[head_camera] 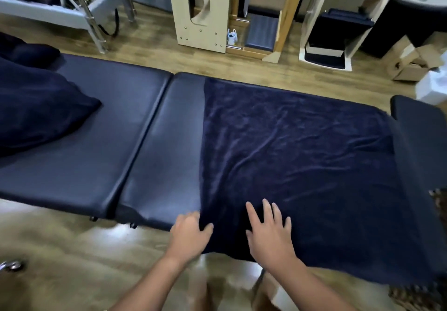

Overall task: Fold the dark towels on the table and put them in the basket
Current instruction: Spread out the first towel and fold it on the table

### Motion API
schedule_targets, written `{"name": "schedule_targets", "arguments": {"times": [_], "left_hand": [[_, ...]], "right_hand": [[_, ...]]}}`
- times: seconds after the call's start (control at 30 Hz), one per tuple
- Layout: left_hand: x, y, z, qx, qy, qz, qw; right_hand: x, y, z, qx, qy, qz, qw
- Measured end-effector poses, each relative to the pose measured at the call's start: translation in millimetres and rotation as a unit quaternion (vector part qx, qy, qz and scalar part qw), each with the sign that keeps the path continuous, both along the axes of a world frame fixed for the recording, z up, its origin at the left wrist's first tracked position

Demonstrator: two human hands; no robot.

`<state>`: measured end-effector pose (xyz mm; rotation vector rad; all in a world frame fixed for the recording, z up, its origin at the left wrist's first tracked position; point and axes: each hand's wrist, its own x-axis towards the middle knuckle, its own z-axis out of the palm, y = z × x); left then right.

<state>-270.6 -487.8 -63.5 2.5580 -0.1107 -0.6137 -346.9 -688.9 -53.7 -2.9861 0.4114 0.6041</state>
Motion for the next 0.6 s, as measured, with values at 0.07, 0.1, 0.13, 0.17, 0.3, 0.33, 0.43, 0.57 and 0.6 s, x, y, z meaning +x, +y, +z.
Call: {"name": "schedule_targets", "arguments": {"times": [0.07, 0.1, 0.13, 0.17, 0.3, 0.33, 0.43, 0.57, 0.6], "left_hand": [[-10.8, 13.7, -5.5, -0.140, 0.051, 0.055, 0.987], [-16.1, 19.2, -5.5, -0.197, 0.083, 0.049, 0.976], [-21.5, 24.5, -8.3, -0.245, 0.121, 0.024, 0.962], [-27.0, 28.5, -11.2, -0.262, 0.157, -0.006, 0.952], [-48.4, 35.6, -21.8, -0.292, 0.207, -0.007, 0.934], [-49.9, 31.9, -14.9, -0.332, 0.221, 0.047, 0.916], [-43.5, 13.8, 9.0, -0.465, 0.285, 0.266, 0.795], [-17.9, -8.3, 19.7, -0.398, 0.243, 0.288, 0.836], [-11.9, -16.0, 20.7, -0.365, 0.228, 0.266, 0.863]], "right_hand": [[-13.5, 11.0, -1.7, -0.001, -0.002, 0.002, 1.000], [-18.6, 14.9, -0.9, -0.001, -0.008, 0.013, 1.000], [-23.4, 17.6, -1.4, -0.001, -0.010, 0.031, 0.999], [-26.6, 19.9, -1.4, 0.004, 0.003, 0.046, 0.999], [-27.7, 28.7, 1.0, 0.012, 0.007, 0.064, 0.998], [-25.3, 29.9, 0.0, 0.014, 0.010, 0.061, 0.998], [-18.9, 27.8, -0.6, 0.037, -0.039, 0.008, 0.998], [-13.1, 20.5, 2.4, 0.052, -0.084, -0.017, 0.995], [-12.2, 18.2, 1.5, 0.052, -0.083, -0.013, 0.995]]}}
